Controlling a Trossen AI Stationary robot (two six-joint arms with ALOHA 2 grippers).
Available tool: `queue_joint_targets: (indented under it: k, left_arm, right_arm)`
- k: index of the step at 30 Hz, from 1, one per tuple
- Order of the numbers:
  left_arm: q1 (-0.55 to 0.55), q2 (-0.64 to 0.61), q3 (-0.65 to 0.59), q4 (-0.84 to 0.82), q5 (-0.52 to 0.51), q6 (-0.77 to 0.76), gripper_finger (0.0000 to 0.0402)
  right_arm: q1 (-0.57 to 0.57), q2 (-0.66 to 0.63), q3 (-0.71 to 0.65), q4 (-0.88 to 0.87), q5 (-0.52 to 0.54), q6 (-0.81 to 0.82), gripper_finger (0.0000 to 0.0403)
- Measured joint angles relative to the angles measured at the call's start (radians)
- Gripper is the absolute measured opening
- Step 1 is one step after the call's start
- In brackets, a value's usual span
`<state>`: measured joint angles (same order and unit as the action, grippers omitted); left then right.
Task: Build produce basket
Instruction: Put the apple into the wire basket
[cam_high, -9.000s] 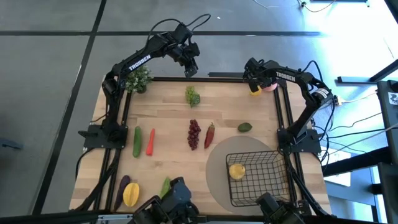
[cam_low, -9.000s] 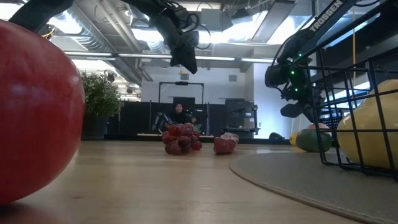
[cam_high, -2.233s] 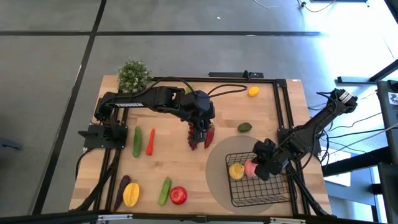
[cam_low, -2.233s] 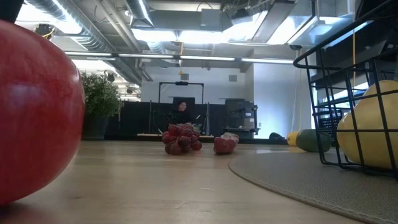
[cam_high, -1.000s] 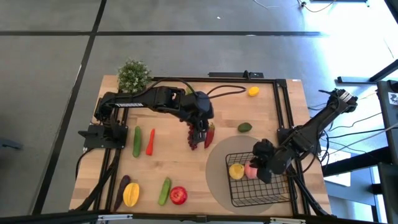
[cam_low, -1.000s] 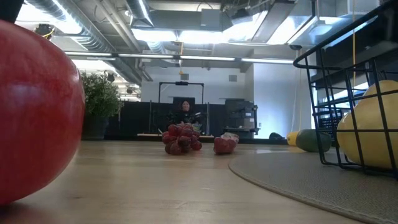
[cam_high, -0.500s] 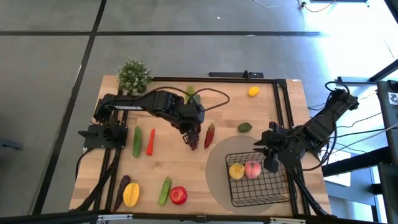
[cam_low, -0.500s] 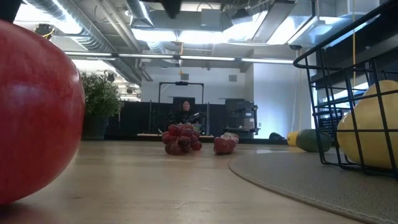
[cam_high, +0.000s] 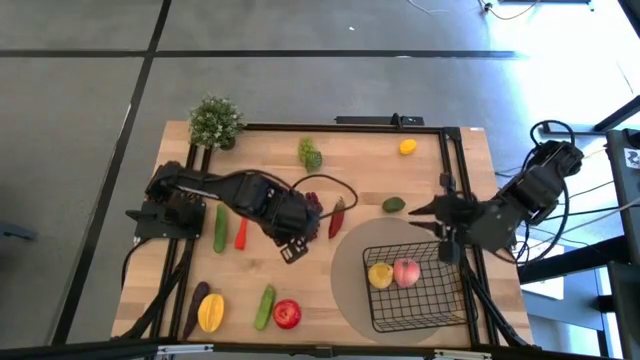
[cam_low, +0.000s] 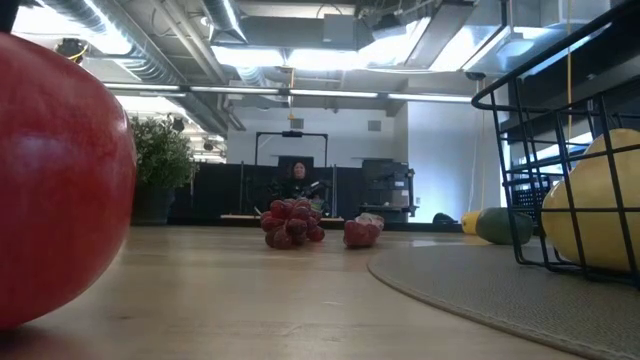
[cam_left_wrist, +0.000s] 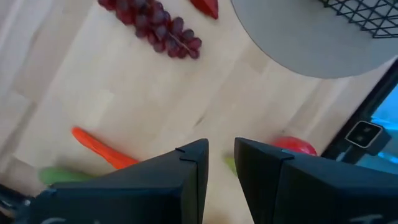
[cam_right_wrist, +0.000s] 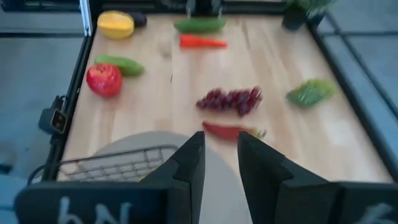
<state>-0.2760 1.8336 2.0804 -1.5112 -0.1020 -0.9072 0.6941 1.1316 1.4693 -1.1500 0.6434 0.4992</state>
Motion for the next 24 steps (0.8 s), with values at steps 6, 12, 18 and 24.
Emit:
queue_joint_targets:
  k: [6,12,18,24]
  left_arm:
    - [-0.067,0.0,0.0,0.0,-0.003,-0.174,0.0067]
    - [-0.138,0.0,0.0,0.0,-0.069,-0.372,0.0067]
    - [-0.203,0.0,0.0,0.004,-0.121,-0.512,0.0067]
    - [-0.258,0.004,0.001,0.004,-0.119,-0.611,0.0067]
  right_arm:
    - [-0.071,0.0,0.11,0.006,0.004,-0.039,0.0088]
    - [-0.104,-0.001,0.202,0.016,0.003,-0.153,0.0088]
    - [-0.104,0.0,0.239,0.04,0.001,-0.295,0.0088]
    - [-0.104,0.0,0.245,0.04,-0.016,-0.295,0.0088]
